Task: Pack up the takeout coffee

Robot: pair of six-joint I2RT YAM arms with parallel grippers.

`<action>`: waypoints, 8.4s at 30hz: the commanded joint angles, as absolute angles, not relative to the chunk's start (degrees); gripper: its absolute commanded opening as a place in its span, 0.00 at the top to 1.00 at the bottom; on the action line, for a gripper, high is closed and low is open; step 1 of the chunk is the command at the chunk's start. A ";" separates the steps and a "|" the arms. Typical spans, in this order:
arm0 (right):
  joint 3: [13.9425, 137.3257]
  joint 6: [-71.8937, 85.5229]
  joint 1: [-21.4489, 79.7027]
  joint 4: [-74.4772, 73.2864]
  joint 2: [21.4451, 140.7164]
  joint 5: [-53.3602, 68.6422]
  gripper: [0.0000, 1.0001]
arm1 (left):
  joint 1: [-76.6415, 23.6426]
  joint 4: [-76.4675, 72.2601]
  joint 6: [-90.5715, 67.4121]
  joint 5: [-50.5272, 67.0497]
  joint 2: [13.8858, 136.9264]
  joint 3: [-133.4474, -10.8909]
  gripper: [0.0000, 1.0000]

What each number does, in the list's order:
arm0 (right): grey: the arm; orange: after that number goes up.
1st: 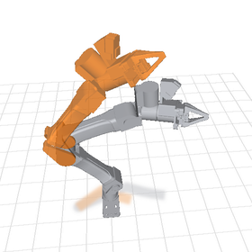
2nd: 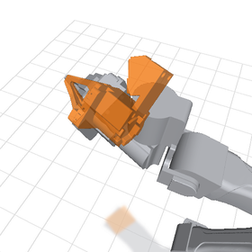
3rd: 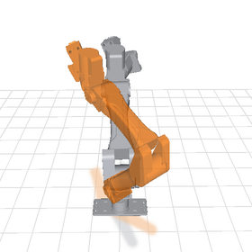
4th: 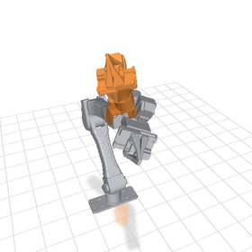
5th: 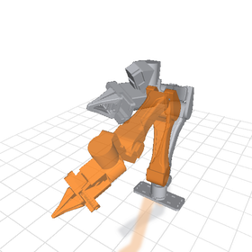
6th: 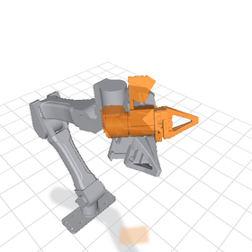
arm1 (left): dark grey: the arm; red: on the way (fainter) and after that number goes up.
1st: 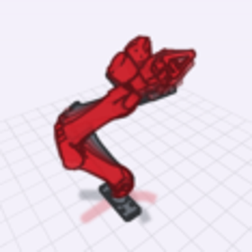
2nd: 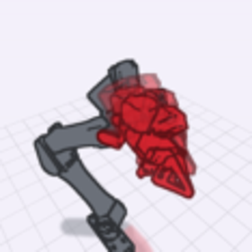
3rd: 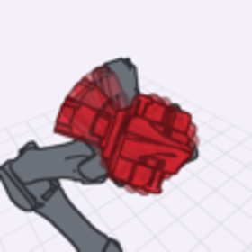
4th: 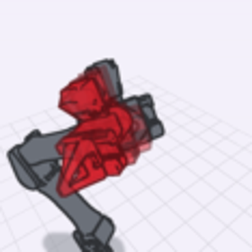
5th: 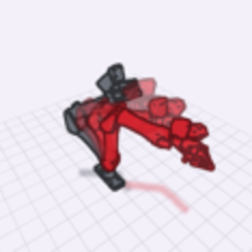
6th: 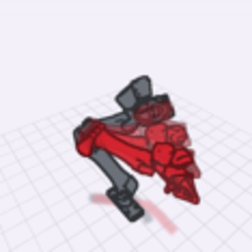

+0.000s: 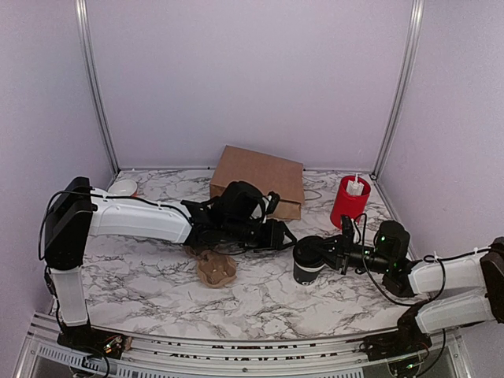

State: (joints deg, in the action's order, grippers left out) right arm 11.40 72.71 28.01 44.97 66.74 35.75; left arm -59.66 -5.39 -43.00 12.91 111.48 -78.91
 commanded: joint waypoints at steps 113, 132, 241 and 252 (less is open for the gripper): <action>37.92 72.02 37.90 85.03 70.90 28.31 0.08 | -57.65 -92.82 -101.54 24.69 115.51 -88.54 1.00; 42.52 75.61 38.23 84.91 75.25 29.70 0.62 | -57.79 -96.10 -104.91 24.97 118.10 -88.74 0.97; 11.67 68.03 28.92 33.05 58.91 29.57 0.84 | -62.46 6.29 -37.58 5.88 116.95 -88.78 0.37; 14.43 64.43 28.97 24.59 55.68 27.92 0.63 | -63.09 9.54 -36.92 4.46 119.90 -91.57 0.37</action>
